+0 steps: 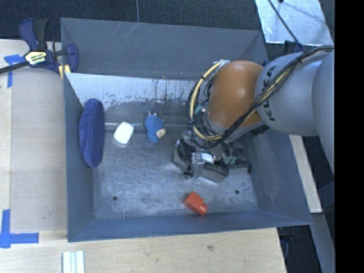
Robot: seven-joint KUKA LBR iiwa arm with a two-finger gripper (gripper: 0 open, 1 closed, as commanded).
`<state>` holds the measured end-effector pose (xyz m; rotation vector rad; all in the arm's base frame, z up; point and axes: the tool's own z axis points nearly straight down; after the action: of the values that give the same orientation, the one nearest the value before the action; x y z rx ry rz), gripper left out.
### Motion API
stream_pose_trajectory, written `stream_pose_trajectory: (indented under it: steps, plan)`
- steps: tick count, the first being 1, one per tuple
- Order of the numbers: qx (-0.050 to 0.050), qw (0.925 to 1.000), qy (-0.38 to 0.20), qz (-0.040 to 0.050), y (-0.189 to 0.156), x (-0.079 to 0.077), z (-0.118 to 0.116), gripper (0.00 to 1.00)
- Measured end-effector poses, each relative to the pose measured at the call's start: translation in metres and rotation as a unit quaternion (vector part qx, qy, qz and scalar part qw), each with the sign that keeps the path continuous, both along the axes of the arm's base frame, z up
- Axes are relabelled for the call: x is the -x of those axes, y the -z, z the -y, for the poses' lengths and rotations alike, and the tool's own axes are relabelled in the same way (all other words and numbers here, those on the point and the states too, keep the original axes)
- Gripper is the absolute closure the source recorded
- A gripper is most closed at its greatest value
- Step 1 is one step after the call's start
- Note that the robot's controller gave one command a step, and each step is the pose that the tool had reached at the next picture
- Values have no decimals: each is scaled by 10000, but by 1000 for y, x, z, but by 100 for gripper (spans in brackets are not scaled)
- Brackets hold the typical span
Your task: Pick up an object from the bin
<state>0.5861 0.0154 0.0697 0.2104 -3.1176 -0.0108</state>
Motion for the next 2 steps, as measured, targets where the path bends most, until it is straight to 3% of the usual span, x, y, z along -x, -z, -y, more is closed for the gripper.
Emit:
stream_pose_trajectory:
  steps: [1,2]
  plan:
    - [24,9998,-191,76,-27,4,5,100]
    - [25,9998,-189,100,-28,2,5,0]
